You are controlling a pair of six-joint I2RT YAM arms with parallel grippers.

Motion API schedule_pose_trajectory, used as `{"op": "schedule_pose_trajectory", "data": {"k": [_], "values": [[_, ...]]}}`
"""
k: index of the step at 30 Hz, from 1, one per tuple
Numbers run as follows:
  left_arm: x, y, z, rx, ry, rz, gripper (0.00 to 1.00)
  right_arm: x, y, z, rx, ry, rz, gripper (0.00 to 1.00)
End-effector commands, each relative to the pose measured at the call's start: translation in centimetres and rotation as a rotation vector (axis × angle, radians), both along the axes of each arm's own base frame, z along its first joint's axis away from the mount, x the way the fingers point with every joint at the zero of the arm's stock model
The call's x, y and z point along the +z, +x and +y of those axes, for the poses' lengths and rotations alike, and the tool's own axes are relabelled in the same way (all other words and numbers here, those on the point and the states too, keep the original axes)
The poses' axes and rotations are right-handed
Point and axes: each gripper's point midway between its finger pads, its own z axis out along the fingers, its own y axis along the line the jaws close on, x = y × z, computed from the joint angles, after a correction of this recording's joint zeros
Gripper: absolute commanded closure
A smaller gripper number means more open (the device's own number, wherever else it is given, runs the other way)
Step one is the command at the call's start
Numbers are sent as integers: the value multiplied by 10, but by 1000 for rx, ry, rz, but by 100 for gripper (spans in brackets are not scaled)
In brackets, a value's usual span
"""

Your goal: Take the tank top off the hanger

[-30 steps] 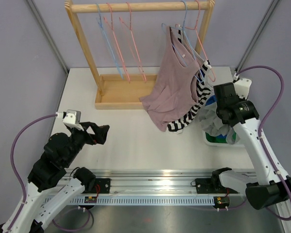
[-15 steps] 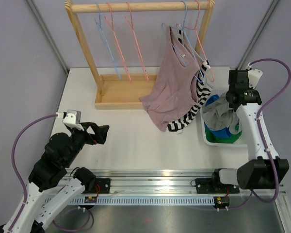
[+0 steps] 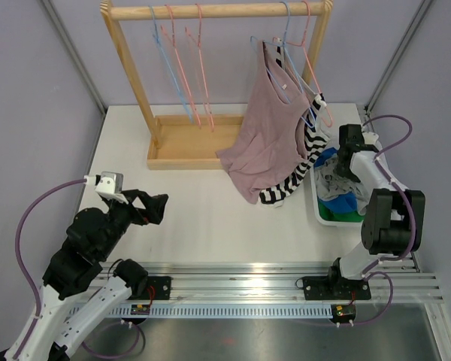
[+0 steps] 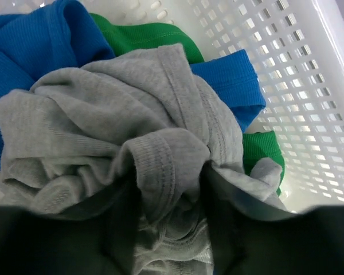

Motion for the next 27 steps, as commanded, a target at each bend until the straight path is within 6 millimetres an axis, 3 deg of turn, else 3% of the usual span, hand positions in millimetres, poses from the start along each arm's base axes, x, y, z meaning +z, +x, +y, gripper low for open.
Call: {"op": "schedule_pose_trajectory", "data": {"k": [1, 3, 4, 6, 7, 8, 9, 10, 12, 13, 15, 16, 17, 18, 20, 24, 27], "values": [[10, 1, 0, 6, -35, -39, 1, 21, 7, 11, 12, 58, -61, 42], [10, 2, 1, 14, -36, -37, 1, 52, 1, 6, 1, 30, -100, 38], [9, 2, 2, 19, -36, -34, 1, 83, 4, 1, -14, -1, -167, 31], [10, 2, 5, 37, -40, -33, 1, 109, -5, -5, -30, -35, -184, 26], [10, 2, 7, 48, -43, -33, 1, 139, -8, -10, -43, -67, -250, 25], [10, 3, 10, 67, -49, -33, 1, 150, -15, -12, -42, -85, -246, 17], [9, 3, 12, 79, -50, -32, 1, 162, -19, -13, -44, -94, -264, 1], [10, 3, 14, 87, -56, -35, 1, 188, -23, -15, -49, -110, -320, 0], [9, 4, 16, 105, -64, -30, 1, 207, -32, -12, -31, -107, -354, 1], [9, 4, 16, 107, -63, -27, 1, 228, -35, -4, 3, -71, -420, 1], [8, 5, 16, 113, -59, -23, 1, 248, -39, 7, 49, -32, -484, 1], [7, 6, 17, 116, -52, -16, 1, 270, -39, 28, 147, 47, -562, 1], [7, 7, 18, 122, -47, -15, 1, 284, -37, 41, 211, 89, -613, 0], [7, 8, 18, 127, -43, -10, 1, 295, -36, 67, 324, 186, -653, 1], [7, 8, 19, 129, -39, -10, 1, 330, -39, 94, 448, 262, -768, 3], [5, 9, 18, 126, -34, -3, 1, 364, -43, 119, 566, 308, -833, 11], [3, 10, 16, 121, -27, 4, 1, 388, -47, 151, 715, 335, -872, 18]]}}
